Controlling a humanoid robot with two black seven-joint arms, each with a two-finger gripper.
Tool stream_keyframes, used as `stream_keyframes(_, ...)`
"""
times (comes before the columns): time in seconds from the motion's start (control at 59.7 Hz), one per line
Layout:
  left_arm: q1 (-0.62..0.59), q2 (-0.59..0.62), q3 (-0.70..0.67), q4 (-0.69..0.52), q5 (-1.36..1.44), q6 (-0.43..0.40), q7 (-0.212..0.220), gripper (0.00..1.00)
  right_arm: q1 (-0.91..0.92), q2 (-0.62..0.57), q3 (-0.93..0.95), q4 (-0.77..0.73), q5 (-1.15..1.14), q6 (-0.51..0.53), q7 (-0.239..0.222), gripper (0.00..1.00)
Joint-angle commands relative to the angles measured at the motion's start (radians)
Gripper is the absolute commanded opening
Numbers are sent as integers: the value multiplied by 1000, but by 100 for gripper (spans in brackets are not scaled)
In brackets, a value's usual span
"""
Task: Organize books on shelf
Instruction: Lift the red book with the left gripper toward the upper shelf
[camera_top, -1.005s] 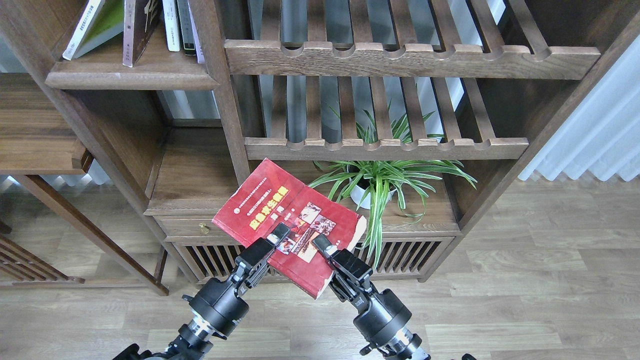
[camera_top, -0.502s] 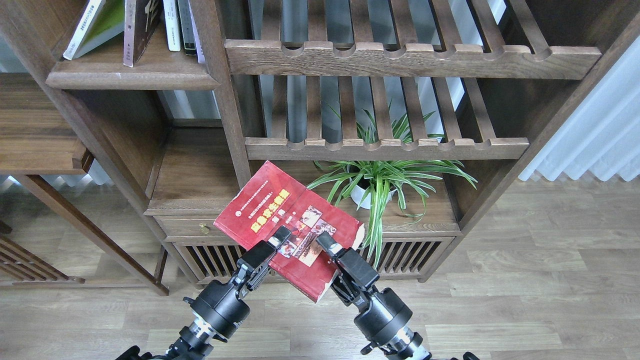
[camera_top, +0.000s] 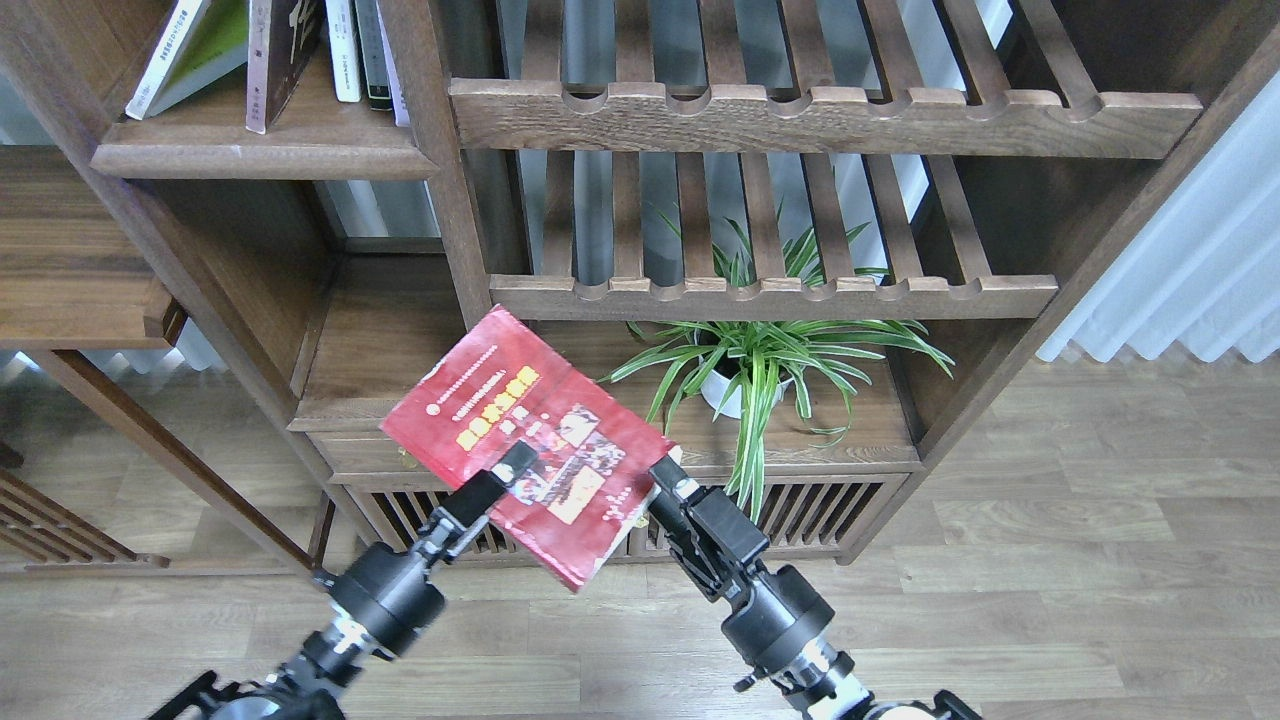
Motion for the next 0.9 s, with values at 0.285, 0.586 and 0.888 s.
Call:
stream_keyframes(0.285,-33,139,-202,0,4,0,9,6,68,10,-1,-79,-2,0,-2,81)
stream_keyframes(0.586,-182,209,-336,0,0,0,-2,5,75,10,1,-104,-2,0,-2,81)
stream_keyframes(0.888,-279,263,-374,0,-3,0,-5,5,75,10,1,-107,-2,0,-2,82)
